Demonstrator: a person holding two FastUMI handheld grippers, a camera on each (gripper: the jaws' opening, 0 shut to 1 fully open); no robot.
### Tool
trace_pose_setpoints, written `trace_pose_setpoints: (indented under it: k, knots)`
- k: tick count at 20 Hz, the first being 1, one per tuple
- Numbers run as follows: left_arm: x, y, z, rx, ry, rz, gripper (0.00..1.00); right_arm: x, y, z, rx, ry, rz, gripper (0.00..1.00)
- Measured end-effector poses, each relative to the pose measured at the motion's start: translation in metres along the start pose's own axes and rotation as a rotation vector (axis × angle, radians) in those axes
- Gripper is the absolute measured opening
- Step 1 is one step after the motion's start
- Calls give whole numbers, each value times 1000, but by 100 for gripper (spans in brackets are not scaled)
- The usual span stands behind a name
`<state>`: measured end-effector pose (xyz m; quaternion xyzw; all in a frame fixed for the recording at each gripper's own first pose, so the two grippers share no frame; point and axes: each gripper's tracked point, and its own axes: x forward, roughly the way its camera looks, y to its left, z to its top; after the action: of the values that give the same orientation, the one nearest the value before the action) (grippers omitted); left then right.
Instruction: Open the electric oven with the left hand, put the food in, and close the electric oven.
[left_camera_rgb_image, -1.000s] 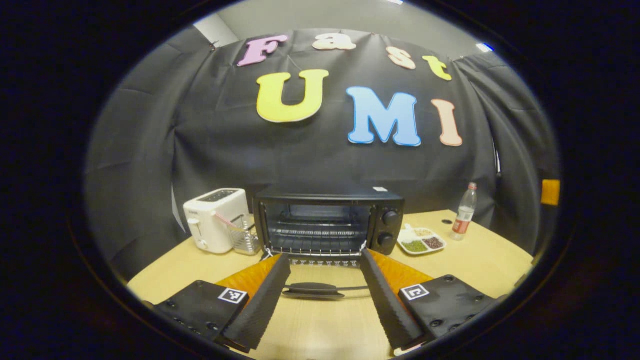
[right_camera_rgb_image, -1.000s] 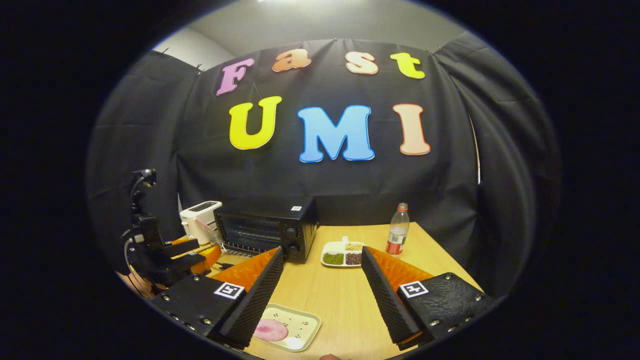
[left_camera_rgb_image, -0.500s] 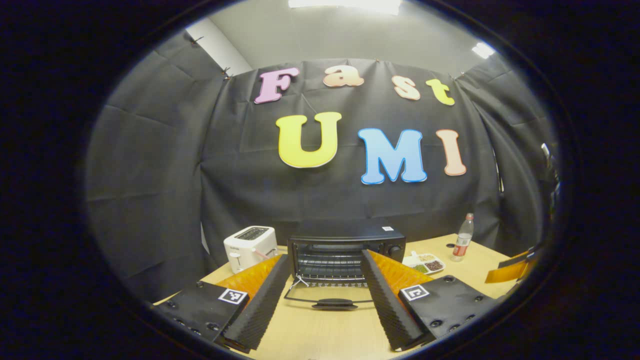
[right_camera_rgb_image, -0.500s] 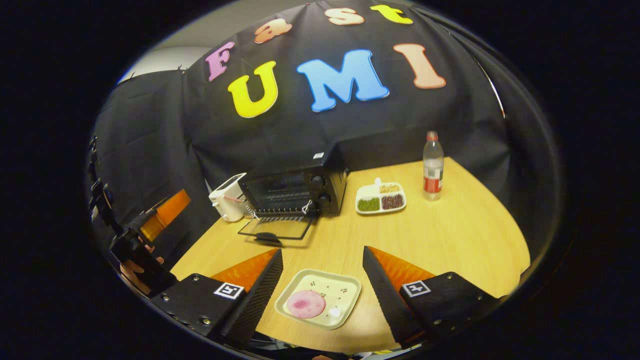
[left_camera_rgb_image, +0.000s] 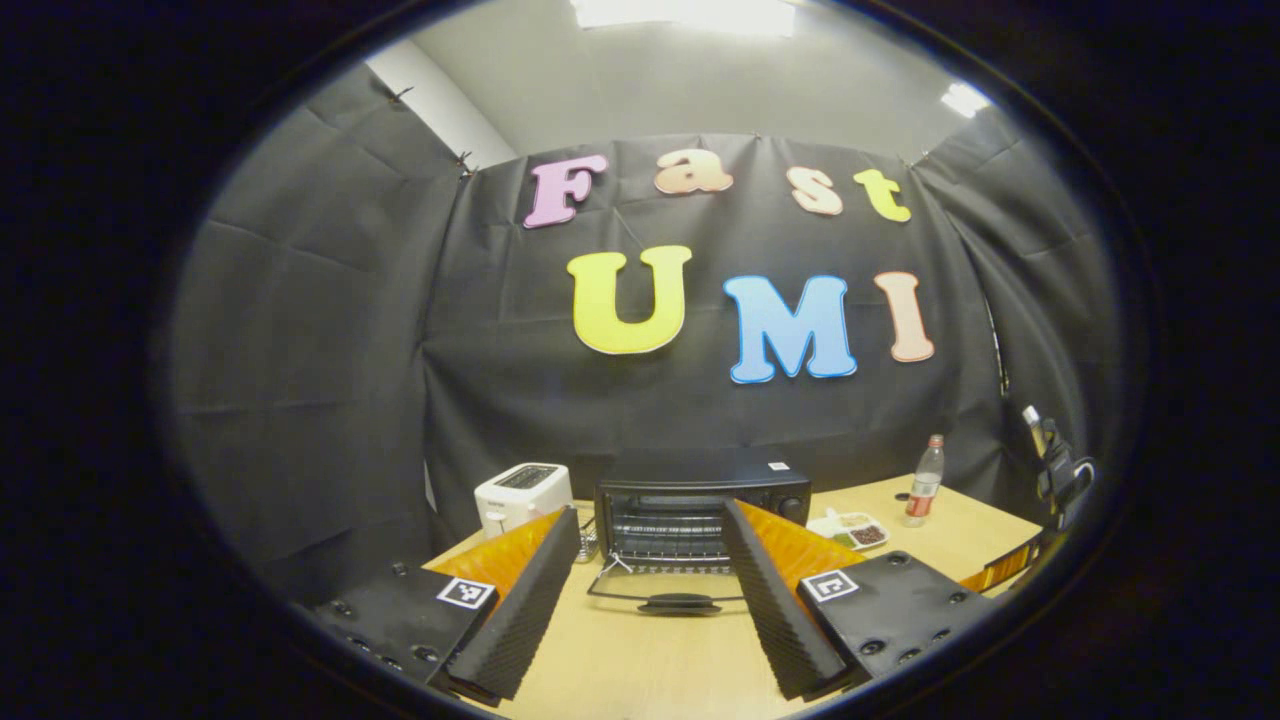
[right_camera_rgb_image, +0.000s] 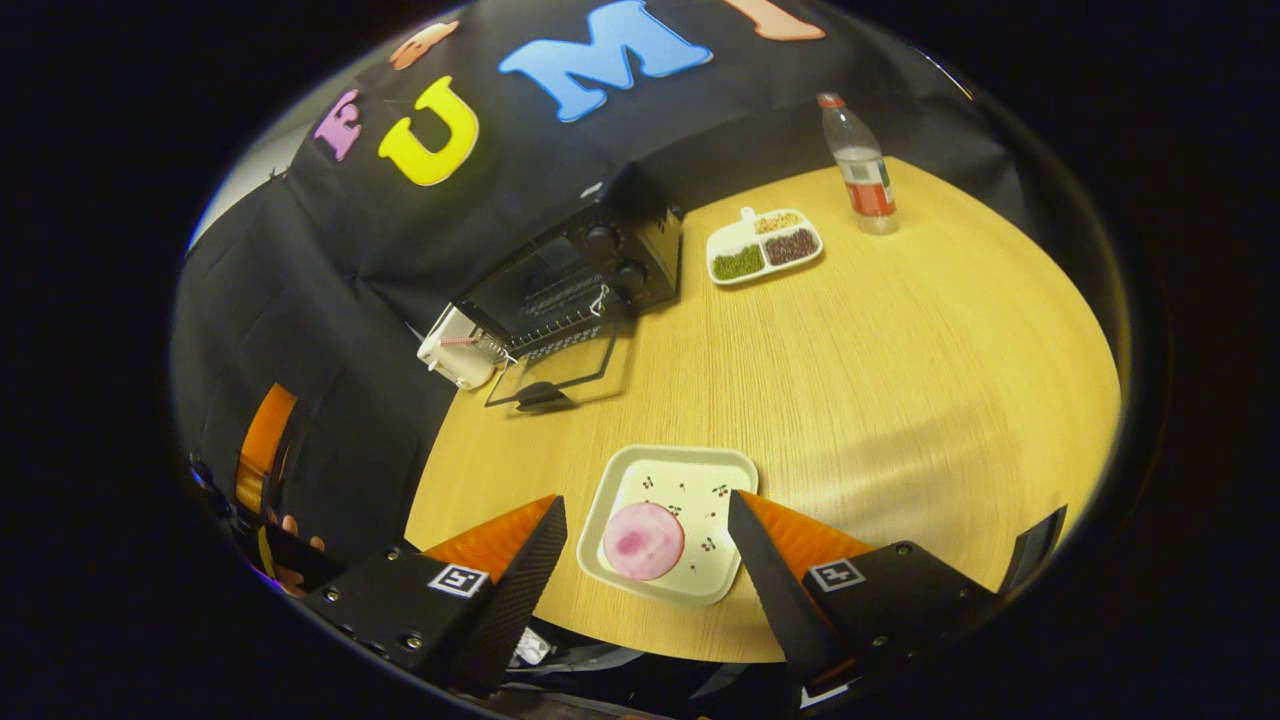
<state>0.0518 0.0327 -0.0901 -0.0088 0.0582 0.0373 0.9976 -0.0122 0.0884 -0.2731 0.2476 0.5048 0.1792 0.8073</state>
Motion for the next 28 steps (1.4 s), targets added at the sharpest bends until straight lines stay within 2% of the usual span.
trace_pose_setpoints:
  k: [5, 9, 10, 11, 12, 13, 14, 16, 18, 19, 20, 22, 23, 24, 26, 27, 28]
  knots:
    - [-5, 3, 10, -20, -21, 14, 100, 20, -21, -13, 117, 99, -12, 100]
    - [-7, 11, 10, -21, -21, 35, 100, 32, -37, -22, 199, 180, -20, 95]
    - [-8, 15, 10, -23, -20, 42, 100, 35, -39, -24, 220, 197, -20, 87]
    - [-7, 17, 9, -24, -18, 48, 100, 36, -42, -28, 232, 219, -23, 95]
    - [-9, 20, 9, -23, -16, 58, 100, 37, -44, -31, 235, 243, -24, 95]
    - [-9, 23, 9, -23, -18, 67, 100, 40, -46, -37, 232, 263, -35, 92]
    - [-8, 26, 10, -25, -19, 73, 100, 39, -48, -39, 227, 281, -43, 80]
    - [-8, 31, 10, -30, -19, 83, 100, 41, -47, -41, 235, 304, -38, 74]
    - [-8, 35, 7, -34, -12, 89, 100, 48, -50, -43, 230, 310, -53, 73]
    - [-6, 38, 4, -35, -4, 94, 100, 47, -66, -46, 217, 311, -111, 63]
    - [-6, 40, 1, -37, 3, 99, 100, 46, -67, -46, 233, 307, -100, 19]
    - [-7, 42, -3, -44, 11, 103, 98, 44, -66, -46, 245, 313, -91, 15]
    - [-7, 41, -5, -44, 15, 101, 98, 57, -73, -50, 241, 296, -106, 15]
    - [-8, 42, -5, -40, 16, 99, 97, 43, -74, -44, 239, 296, -112, 3]
    - [-7, 43, -5, -27, 15, 97, 95, 47, -72, -48, 224, 290, -101, 3]
    - [-7, 41, -4, -26, 15, 96, 100, 50, -71, -48, 219, 288, -102, 1]
    - [-8, 41, -3, -24, 14, 96, 100, 49, -69, -48, 215, 285, -99, 1]
